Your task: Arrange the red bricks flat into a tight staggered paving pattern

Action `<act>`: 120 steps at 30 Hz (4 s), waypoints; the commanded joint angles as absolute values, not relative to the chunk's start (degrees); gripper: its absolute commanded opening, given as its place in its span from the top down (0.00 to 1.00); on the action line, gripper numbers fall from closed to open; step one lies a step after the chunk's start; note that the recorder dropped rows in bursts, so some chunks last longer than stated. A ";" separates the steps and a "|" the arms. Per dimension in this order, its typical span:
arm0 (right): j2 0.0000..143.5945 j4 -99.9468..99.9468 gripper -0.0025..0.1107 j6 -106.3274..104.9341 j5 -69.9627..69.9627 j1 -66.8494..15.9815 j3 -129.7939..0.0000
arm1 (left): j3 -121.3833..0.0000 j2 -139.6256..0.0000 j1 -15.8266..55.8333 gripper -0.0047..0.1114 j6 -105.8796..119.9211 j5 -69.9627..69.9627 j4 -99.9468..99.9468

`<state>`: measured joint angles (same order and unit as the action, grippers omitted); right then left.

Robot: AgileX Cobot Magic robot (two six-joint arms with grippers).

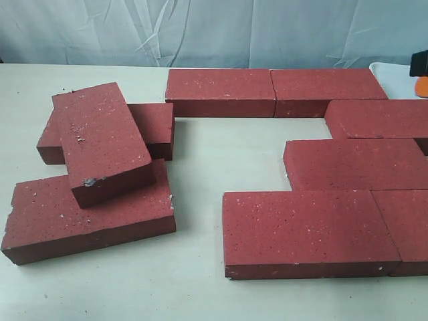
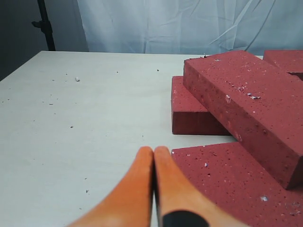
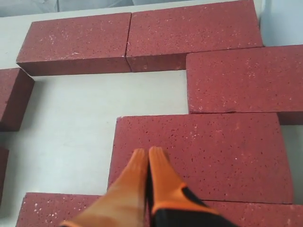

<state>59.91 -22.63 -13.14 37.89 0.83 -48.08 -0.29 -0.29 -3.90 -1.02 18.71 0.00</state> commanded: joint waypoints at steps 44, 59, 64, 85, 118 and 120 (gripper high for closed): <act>98.68 -12.35 0.99 -9.61 44.43 -38.41 -82.20 | 0.00 0.00 -4.04 0.96 -1.10 17.94 0.35; 108.13 -4.46 0.99 5.05 42.38 -38.41 -89.13 | 0.00 0.00 -4.04 0.96 -1.10 17.94 0.35; 108.56 -5.68 0.99 5.02 38.61 -38.41 -89.13 | 0.00 0.00 -4.04 0.96 -1.10 17.94 0.35; 116.81 -17.69 0.99 5.70 38.81 -39.51 -89.13 | 0.00 0.00 -4.04 0.96 -1.10 17.94 0.35; 122.12 -15.16 0.99 9.07 28.52 -45.70 -93.47 | 0.00 0.00 -4.04 0.96 -1.10 17.94 0.35; 123.18 -17.06 0.99 9.07 27.57 -46.13 -93.47 | 0.00 0.00 -4.04 0.96 -1.10 17.94 0.35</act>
<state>122.15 -14.70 8.99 29.79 -45.60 -93.19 -0.29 -0.29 -3.90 -1.02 18.71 0.00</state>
